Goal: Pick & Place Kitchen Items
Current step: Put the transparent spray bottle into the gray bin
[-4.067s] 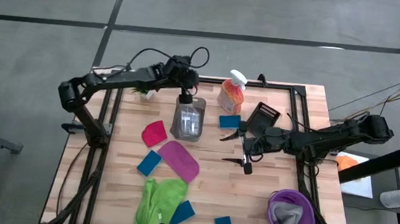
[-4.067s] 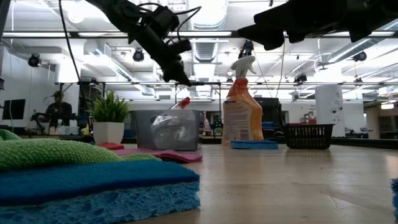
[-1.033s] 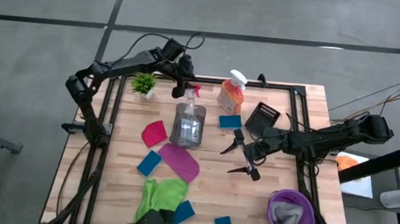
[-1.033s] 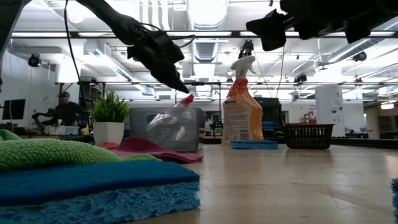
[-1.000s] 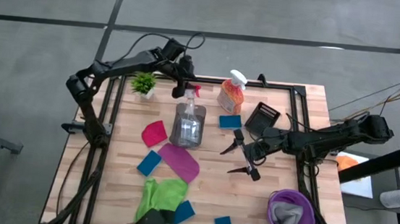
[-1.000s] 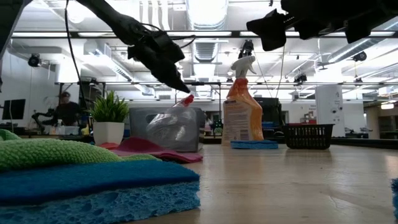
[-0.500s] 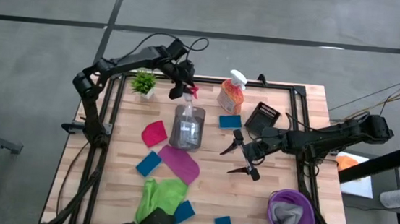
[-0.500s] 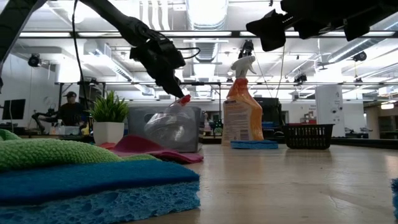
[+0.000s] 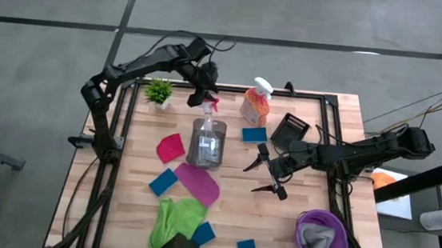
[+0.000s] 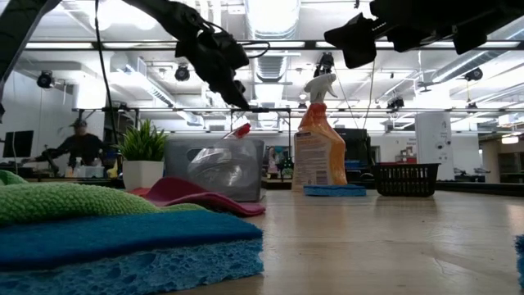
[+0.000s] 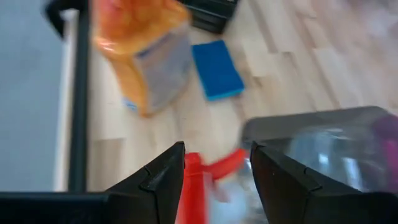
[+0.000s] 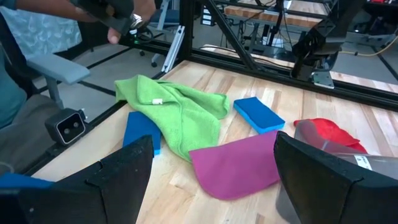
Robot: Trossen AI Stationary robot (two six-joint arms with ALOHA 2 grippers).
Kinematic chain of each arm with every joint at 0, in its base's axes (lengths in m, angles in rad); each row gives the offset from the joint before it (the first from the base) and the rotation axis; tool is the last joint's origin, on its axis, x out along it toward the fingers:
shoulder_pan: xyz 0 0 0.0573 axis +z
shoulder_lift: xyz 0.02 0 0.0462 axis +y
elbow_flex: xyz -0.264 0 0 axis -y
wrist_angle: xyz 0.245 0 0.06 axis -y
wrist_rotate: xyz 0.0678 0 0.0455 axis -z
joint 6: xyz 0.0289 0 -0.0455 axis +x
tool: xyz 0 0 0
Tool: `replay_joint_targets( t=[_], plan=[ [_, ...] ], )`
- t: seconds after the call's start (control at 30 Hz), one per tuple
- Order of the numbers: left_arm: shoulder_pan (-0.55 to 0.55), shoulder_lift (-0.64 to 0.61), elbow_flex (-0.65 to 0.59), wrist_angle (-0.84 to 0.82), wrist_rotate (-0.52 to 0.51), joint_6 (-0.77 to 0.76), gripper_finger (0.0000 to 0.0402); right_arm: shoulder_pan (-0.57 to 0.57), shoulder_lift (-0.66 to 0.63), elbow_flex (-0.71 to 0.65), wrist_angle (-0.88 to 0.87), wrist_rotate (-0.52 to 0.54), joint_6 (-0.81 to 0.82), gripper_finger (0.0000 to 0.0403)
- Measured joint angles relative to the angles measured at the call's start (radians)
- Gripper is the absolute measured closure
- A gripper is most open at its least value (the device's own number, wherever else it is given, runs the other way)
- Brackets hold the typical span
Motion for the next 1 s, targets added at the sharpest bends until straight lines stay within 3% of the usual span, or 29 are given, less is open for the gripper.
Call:
replay_joint_targets(
  t=[0.6,1.0],
  plan=[
    [0.013,0.006,-0.107,0.140,-0.011,0.006,0.0218,0.000,0.000,-0.001,-0.016,-0.011,0.000,0.0078],
    [0.014,0.075,-0.102,0.128,-0.018,0.003,0.0218,0.000,0.000,-0.001,-0.018,-0.019,0.000,0.0078]
  ],
)
